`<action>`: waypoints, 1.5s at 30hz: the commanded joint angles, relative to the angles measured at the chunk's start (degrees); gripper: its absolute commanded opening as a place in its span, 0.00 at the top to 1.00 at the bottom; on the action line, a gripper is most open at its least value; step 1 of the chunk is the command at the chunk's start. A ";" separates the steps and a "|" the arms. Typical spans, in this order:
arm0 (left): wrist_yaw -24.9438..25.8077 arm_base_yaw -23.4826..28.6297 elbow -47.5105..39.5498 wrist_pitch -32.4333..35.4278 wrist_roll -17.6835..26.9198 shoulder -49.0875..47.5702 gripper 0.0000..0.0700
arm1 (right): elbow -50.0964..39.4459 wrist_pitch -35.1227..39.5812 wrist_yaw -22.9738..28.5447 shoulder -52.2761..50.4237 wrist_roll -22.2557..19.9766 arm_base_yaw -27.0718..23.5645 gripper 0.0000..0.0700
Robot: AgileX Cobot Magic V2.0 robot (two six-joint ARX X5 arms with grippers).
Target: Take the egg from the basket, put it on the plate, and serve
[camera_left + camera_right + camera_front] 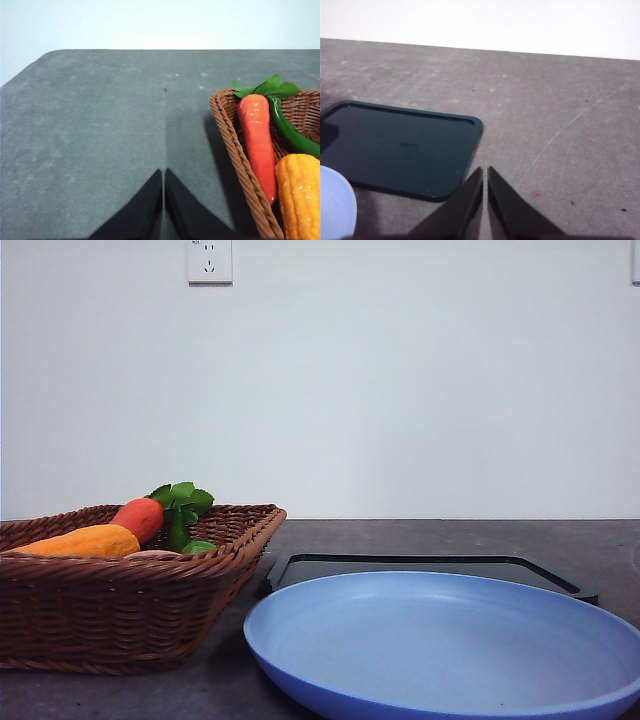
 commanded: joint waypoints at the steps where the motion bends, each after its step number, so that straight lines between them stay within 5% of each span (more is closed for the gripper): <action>1: 0.04 0.09 -1.31 -0.17 0.13 -0.09 1.00 | -0.35 0.02 0.00 -0.15 -0.15 -0.02 1.00; 7: 0.07 0.07 -1.31 0.81 -8.69 -0.09 1.00 | -0.35 1.74 -0.04 -0.15 3.53 -0.02 1.00; 11: 0.07 0.07 -1.31 2.95 -19.67 -0.09 1.00 | -0.35 6.59 -0.04 -0.15 12.17 -0.02 1.00; 17: 0.11 0.07 -1.29 4.44 -26.19 -0.09 1.00 | 0.03 11.19 -0.09 -0.15 23.53 -0.02 1.00; 28: 6.39 0.04 5.54 2.75 -26.10 4.80 1.00 | 10.50 -2.74 0.00 3.15 26.12 -0.11 1.00; 34: 11.31 -0.07 14.28 2.38 -22.33 16.44 1.00 | 19.81 -8.90 -0.13 12.55 20.11 -0.11 1.00; 39: 20.54 -0.21 22.19 1.55 -16.53 27.43 1.00 | 26.92 -13.72 -0.65 21.23 16.97 -0.07 1.00; 45: 25.41 -2.95 31.30 -6.25 -12.05 40.25 1.00 | 33.19 -20.21 -8.24 31.08 15.19 -0.07 1.00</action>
